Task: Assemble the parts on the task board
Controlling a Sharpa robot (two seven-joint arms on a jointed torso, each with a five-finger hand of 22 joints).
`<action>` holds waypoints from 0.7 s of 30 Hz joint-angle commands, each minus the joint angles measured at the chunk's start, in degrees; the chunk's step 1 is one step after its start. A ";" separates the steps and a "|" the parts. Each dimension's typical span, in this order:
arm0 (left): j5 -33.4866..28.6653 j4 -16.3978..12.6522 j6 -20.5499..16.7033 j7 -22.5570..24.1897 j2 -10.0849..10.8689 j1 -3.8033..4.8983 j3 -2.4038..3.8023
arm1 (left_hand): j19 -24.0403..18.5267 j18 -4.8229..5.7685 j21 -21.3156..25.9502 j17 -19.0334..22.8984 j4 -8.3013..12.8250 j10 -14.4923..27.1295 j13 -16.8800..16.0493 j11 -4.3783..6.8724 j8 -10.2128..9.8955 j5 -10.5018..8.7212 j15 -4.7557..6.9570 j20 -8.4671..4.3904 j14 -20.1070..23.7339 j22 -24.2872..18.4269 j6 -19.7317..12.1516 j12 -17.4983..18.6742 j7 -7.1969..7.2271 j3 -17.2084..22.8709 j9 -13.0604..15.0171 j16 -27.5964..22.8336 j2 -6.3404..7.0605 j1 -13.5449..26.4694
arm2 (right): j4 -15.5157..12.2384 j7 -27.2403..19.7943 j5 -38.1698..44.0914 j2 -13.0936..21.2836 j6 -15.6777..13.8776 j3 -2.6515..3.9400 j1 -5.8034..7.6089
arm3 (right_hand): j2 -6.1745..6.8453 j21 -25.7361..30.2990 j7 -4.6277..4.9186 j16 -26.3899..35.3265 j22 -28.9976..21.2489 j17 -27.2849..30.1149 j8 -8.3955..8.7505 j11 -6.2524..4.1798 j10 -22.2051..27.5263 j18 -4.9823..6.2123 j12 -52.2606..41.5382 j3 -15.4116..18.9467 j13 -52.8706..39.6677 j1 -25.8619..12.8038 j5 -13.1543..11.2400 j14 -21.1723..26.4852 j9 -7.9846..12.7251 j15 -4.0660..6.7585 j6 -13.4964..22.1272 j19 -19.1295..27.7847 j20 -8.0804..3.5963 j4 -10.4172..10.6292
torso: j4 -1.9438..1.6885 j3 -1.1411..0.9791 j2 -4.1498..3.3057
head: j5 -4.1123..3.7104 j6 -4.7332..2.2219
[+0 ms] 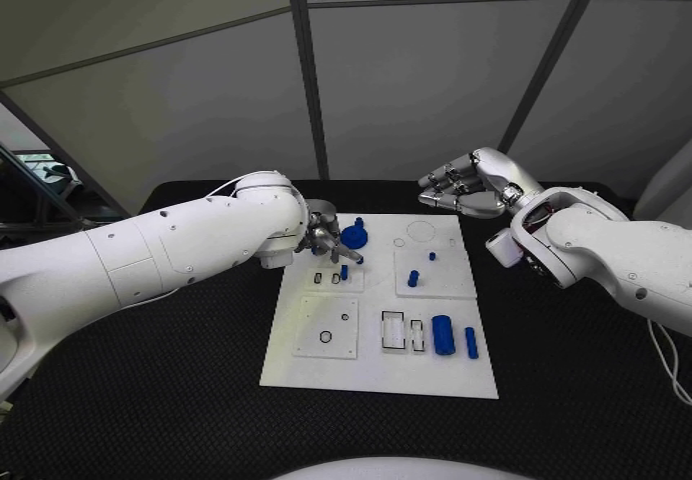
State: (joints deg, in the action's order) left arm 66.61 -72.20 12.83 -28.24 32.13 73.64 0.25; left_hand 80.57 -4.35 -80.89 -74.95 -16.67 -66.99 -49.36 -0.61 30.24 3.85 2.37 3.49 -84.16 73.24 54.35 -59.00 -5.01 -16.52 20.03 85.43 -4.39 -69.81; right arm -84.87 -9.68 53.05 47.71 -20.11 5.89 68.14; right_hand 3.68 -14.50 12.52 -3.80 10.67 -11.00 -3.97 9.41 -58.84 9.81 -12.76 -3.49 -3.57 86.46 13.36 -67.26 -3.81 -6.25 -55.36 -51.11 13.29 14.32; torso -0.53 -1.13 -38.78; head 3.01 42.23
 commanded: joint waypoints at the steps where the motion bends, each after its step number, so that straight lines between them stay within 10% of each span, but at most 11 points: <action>1: 1.02 0.41 3.24 -1.77 -0.46 0.14 -0.10 | 0.43 0.84 -0.39 -10.38 0.04 -0.40 -0.05 -0.15 0.27 -0.23 0.36 0.15 -4.31 0.05 -0.11 -0.37 0.23 -0.24 0.05 0.17 0.11 0.66 | 0.10 0.30 0.27 -0.15 0.10 0.06 0.11 | 0.05 0.23 0.27 0.23 -0.13 0.11 0.19 -0.05 0.36 0.70 0.37 0.27 -0.02 -0.61 0.28 0.16 0.04 -0.45 0.06 -0.36 0.26 0.00 | 0.00 0.07 -0.03 | -0.01 0.22; 21: 1.18 1.73 5.75 -2.05 -1.94 0.14 -0.76 | 0.32 0.81 -0.37 -10.18 0.31 0.07 0.41 -0.10 0.75 -0.30 0.40 0.11 -4.24 0.03 -0.34 0.03 0.29 0.12 0.54 -0.04 -0.49 0.18 | 0.87 0.69 0.27 -0.84 1.17 0.06 0.11 | -0.19 0.73 0.38 0.21 -0.50 0.48 0.16 0.03 0.55 0.71 0.33 0.40 -0.02 -0.69 0.97 0.29 0.03 -0.51 0.16 -0.56 0.34 -0.16 | 0.04 0.05 -0.08 | 0.21 0.76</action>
State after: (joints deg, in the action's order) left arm 67.32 -70.45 17.06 -30.07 30.24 73.67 -0.51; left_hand 80.77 -4.36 -81.12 -74.94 -16.67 -66.99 -49.15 -0.61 30.63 3.86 2.37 3.70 -84.16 73.34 54.15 -59.00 -4.81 -16.52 20.49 85.43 -4.39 -69.82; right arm -84.01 -8.98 53.15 46.95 -19.58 5.89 68.14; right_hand 3.44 -13.95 12.57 -3.80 10.22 -10.60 -3.97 9.41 -58.85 9.81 -12.77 -3.33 -3.58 86.23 14.14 -67.05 -3.81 -6.45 -55.31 -51.31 13.50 14.17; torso -0.49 -1.05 -38.86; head 3.20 42.95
